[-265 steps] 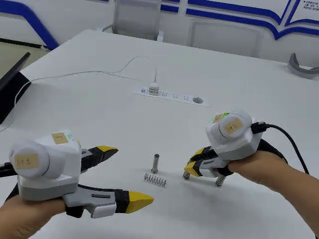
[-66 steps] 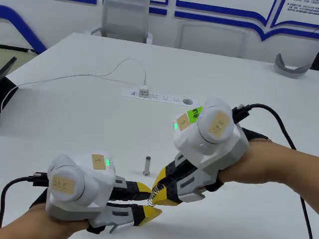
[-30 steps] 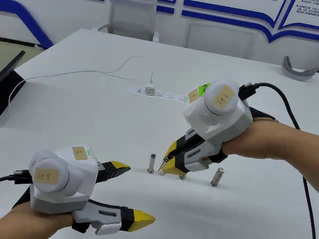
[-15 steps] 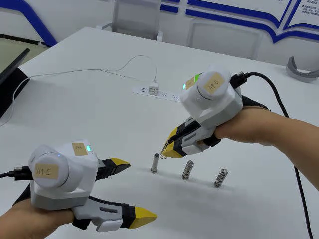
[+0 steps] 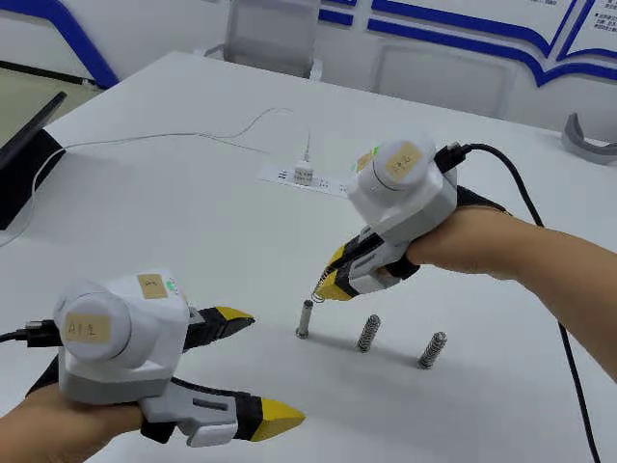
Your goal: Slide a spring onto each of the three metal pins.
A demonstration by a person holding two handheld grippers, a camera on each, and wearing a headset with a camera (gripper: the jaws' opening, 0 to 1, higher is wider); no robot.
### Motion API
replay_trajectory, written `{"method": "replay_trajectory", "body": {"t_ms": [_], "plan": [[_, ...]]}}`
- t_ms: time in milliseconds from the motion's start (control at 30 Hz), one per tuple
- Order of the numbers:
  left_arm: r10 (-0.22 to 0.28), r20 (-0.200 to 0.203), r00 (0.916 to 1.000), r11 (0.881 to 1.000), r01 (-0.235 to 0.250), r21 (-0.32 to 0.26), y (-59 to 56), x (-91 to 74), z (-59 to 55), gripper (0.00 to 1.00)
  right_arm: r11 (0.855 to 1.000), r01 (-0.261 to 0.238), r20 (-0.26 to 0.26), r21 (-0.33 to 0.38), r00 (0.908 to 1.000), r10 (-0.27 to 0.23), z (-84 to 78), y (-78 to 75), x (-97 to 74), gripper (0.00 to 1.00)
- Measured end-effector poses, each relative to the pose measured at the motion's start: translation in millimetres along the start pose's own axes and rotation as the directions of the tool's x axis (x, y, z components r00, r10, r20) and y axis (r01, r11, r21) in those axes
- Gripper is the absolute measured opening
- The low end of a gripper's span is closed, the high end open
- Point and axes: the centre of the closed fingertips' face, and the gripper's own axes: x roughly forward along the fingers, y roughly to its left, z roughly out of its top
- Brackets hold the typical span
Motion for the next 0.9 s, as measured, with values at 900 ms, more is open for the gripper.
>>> {"method": "replay_trajectory", "body": {"t_ms": [900], "plan": [[0.009, 0.004, 1.0, 1.0, -0.009, -0.024, 5.4, -3.7, -3.7, 0.76, 0.999, -0.032, -0.077, -0.008, 0.9966, 0.031, -6.5, -0.7, 23.3, 0.12]]}}
